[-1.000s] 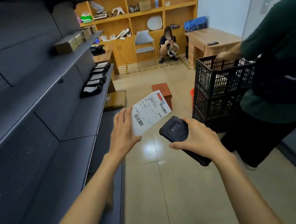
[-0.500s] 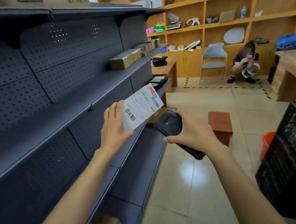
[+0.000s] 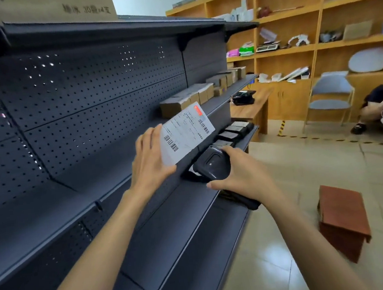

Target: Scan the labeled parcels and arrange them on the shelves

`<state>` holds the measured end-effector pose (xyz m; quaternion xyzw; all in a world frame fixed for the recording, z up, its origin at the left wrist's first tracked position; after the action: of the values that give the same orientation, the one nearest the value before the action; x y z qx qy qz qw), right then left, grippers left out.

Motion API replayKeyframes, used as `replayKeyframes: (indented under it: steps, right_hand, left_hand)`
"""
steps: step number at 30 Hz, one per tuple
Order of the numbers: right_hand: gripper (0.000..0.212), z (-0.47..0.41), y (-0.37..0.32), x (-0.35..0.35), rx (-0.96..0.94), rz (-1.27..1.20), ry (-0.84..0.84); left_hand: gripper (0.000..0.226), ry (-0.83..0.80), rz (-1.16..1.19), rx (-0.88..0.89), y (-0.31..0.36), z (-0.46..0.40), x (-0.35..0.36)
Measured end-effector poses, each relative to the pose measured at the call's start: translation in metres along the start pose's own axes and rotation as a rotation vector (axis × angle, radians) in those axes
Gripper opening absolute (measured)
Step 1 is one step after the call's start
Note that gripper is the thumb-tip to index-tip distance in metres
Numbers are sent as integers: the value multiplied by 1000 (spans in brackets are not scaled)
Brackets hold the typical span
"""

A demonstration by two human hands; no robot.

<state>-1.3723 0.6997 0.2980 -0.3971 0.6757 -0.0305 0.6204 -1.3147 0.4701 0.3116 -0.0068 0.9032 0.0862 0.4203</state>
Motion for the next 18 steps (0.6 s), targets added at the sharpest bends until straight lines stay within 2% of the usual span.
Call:
replayKeyframes:
  steps: [7,12,18]
  right_hand:
    - [101,-155,30,-2,-73,40,-21]
    - [102,-241,38,20,-200,25,-121]
    - [103,-329,48,36,-381,-24,-239]
  left_hand:
    - [117,25,-65,-123,-35,-116,61]
    - [120,16,-150,-272,-62,-147,89]
    - [112,18,-241,-512,-81,-164,115]
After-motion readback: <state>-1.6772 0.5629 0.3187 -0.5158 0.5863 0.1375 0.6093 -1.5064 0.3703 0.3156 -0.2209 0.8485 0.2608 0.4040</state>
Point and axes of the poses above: each hand's wrist, its own z-axis away from the middle knuckle, its own x-axis out of the palm, y = z × x, the point moved 1 cm from there along -z, towards the middle knuckle, and after that the axes turned 7 degrees about x, right-handed, at the moved point
